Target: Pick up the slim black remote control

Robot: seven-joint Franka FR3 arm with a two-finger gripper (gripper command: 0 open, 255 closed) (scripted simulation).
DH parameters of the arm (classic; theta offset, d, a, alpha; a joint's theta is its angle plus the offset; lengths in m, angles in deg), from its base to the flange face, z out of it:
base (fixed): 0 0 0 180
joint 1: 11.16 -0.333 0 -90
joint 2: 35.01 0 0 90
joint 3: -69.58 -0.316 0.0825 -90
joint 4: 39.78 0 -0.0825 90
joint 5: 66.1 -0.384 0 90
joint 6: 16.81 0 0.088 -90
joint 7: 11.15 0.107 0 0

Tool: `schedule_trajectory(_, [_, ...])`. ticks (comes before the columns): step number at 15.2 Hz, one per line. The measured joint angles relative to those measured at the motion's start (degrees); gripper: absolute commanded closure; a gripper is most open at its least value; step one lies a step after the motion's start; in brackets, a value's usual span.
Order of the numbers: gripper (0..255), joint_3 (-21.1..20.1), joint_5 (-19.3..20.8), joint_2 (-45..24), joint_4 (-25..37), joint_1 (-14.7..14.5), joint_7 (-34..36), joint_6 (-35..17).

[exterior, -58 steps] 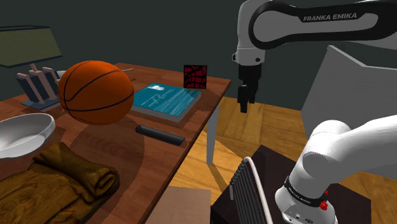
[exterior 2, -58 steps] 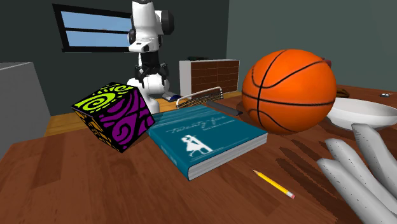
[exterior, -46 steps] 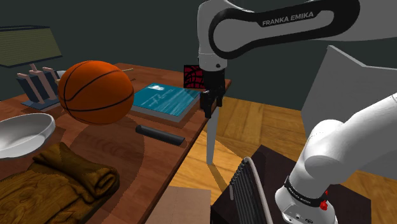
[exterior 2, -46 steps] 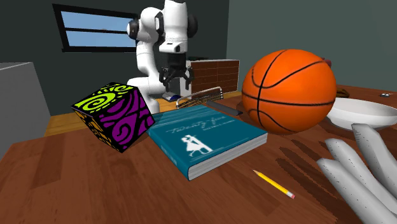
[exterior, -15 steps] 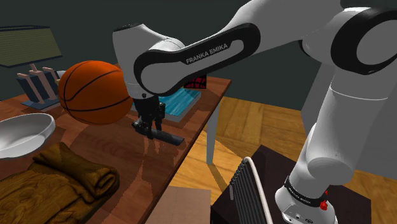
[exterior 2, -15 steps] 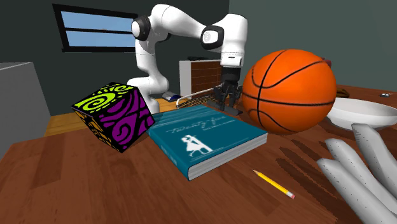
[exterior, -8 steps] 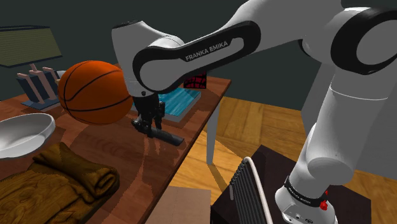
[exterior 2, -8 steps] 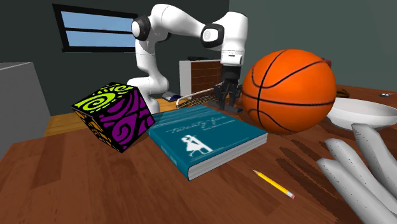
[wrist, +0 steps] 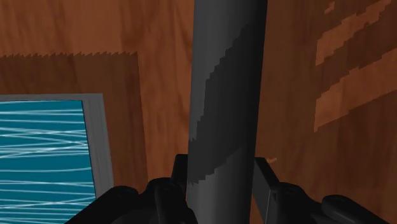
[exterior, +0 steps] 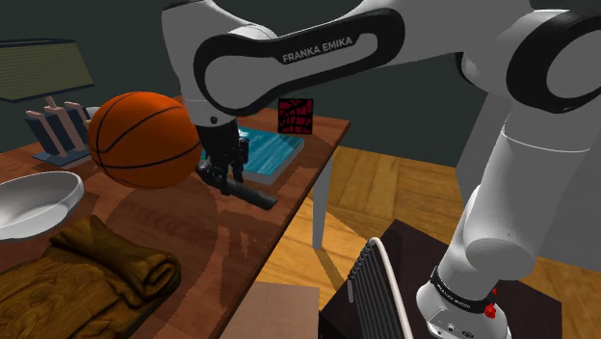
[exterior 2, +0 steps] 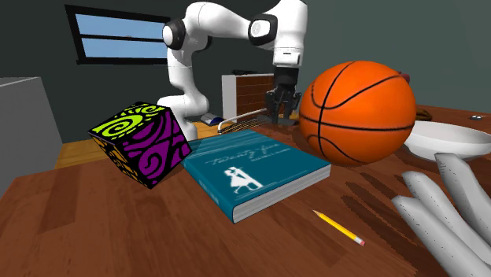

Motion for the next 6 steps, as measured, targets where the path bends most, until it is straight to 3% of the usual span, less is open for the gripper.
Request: schedule_trajectory(6, [255,-0.04,-0.02,-0.14,4.36,-0.06,-0.37,4.21])
